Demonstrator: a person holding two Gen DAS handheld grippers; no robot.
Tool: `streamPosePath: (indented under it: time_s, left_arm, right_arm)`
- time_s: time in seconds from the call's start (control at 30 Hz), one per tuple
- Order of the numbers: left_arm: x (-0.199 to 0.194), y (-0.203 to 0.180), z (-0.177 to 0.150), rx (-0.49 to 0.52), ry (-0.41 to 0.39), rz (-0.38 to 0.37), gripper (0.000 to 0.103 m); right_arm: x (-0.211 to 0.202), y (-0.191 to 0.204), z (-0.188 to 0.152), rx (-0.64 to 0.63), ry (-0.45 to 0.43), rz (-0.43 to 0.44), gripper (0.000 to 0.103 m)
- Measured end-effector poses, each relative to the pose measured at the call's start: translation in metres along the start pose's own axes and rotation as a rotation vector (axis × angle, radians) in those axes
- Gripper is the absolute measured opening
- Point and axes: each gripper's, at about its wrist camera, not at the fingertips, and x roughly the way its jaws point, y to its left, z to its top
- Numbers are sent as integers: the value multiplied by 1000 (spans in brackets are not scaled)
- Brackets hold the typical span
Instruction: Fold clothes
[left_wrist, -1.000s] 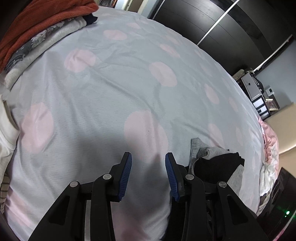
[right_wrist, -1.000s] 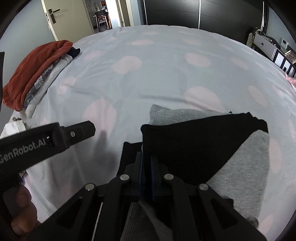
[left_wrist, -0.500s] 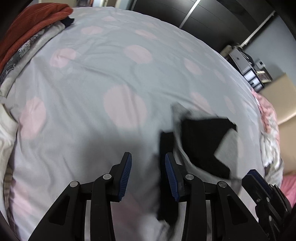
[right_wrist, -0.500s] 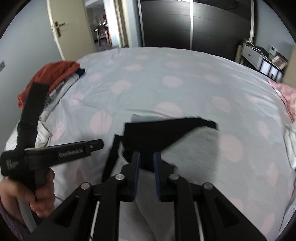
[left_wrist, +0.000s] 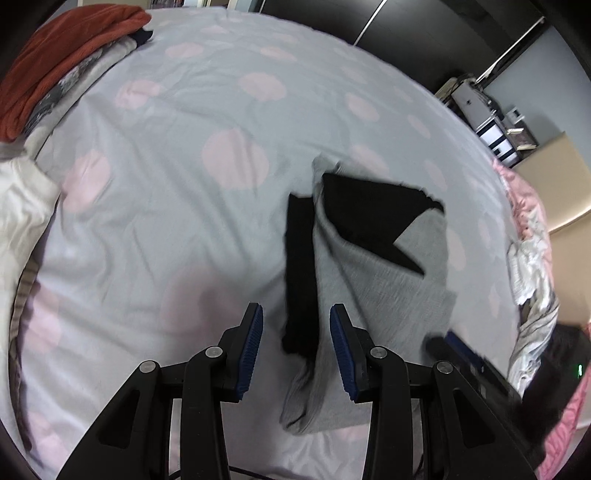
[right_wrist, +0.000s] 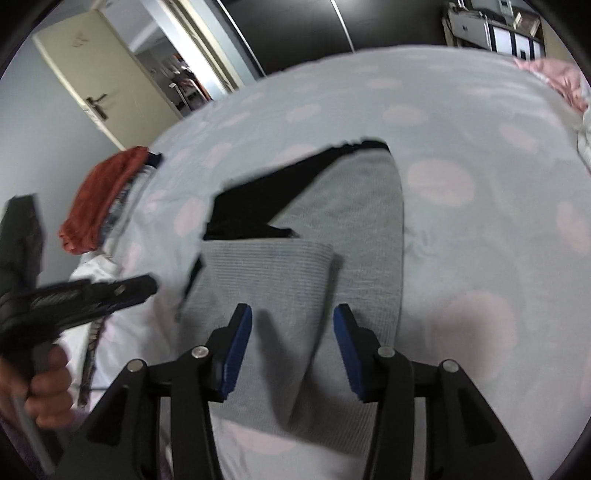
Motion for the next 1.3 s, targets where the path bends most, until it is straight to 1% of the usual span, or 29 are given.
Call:
streamPosePath:
  time_s: [0.07,0.13,0.2,0.4,0.5,0.53,0.57,0.63,0.67,0.77,0.83,0.93,1.1,1.27,1.3]
  left_arm:
    - [3,4,-3,-11,20,8,39]
    - [4,8,-3,-33,25,7,39]
    - [5,11,-2,-50,24,8,39]
    - [2,13,-2,-60,19,-5,39]
    - [-2,17,-3,-87,8,-34,39]
    - [-3,19,-3,-97,4,-43,39]
    - [-4,20,-3,-104,3,-51,39]
    - [-6,20,-4,-106,-1,-70,39]
    - [-8,18,-4,-92,-9,-91,39]
    - [-16,4,-5,-27,-29,-165,39]
    - [-18,-8,-7,27,-31,-191,39]
    - [-18,-20,-8,86,-24,-210,39]
    - [-9,-40,-11,164,0,-203,40]
    - [8,-67,-18,283,35,-161,39]
    - [11,-70,-19,298,44,-151,35]
  right_arm:
    - [5,-1,1,6,4,12,20]
    - [-1,8,-2,-41,-8,24,14]
    - [-14,24,-7,-125,-28,53,13]
    - [-29,57,-35,-295,-17,107,13]
    - [-20,67,-50,-335,25,121,11]
    - [-18,70,-55,-353,36,116,8]
    - [-16,73,-61,-371,47,111,8]
    - [-14,79,-69,-402,52,104,8]
    - [-15,81,-71,-408,48,110,9]
    - [-19,73,-68,-366,38,100,9]
    - [-22,63,-63,-323,31,81,10]
    - [-30,39,-53,-241,21,56,10]
    - [-50,9,-45,-203,9,-37,10]
    - [-54,-22,-44,-107,18,-51,11]
    - [-52,-26,-46,-92,22,-52,11]
